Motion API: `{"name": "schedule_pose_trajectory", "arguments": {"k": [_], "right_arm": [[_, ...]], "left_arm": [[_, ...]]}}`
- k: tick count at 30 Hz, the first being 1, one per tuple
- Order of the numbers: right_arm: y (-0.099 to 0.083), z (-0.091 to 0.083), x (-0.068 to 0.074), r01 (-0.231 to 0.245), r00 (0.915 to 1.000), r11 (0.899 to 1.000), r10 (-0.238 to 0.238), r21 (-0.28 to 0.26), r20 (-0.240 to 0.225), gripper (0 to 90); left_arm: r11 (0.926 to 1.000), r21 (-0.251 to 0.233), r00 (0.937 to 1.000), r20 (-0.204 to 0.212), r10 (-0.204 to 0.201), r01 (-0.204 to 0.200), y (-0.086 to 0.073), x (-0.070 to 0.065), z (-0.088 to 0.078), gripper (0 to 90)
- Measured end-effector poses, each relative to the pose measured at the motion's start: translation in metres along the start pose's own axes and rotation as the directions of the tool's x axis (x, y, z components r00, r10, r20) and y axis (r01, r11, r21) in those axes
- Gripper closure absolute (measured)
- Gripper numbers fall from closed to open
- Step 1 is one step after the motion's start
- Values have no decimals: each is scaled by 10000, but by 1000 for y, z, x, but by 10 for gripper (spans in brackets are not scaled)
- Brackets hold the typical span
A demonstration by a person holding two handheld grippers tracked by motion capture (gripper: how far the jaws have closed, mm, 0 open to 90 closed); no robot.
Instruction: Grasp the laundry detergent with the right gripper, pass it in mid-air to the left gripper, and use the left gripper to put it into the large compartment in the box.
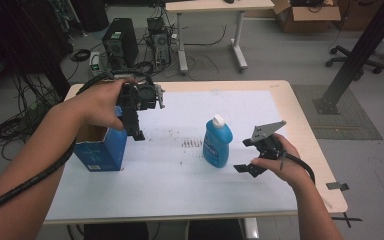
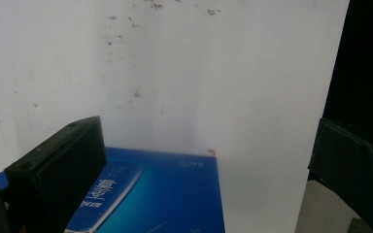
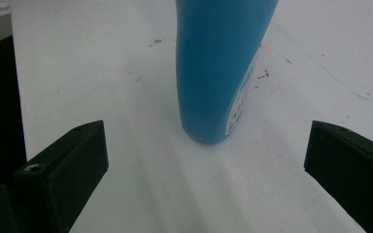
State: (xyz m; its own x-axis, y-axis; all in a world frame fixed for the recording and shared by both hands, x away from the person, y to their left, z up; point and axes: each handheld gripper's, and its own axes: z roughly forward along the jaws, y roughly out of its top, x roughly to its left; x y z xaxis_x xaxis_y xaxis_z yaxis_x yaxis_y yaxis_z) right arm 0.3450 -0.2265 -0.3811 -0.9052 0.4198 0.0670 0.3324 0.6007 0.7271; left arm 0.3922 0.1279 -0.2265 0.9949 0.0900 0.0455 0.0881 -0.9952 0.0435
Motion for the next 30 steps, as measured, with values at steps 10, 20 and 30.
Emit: {"name": "schedule_pose_trajectory", "arguments": {"k": [10, 20, 30], "right_arm": [[-4, 9, 5, -262, 9994, 9967, 279, -772, 215, 16], [-11, 18, 10, -739, 9937, 9872, 850, -1416, 734, 11], [-11, 30, 18, -905, 9848, 9768, 1167, -1941, 1283, 10]], "left_arm": [[10000, 30, 10000, 65, 10, -10, 0, 0, 3, 2], [10000, -75, 10000, 15, 27, -27, 4, 1, 4, 2], [9999, -75, 10000, 43, 72, -71, 8, 1, 6, 2]]}}
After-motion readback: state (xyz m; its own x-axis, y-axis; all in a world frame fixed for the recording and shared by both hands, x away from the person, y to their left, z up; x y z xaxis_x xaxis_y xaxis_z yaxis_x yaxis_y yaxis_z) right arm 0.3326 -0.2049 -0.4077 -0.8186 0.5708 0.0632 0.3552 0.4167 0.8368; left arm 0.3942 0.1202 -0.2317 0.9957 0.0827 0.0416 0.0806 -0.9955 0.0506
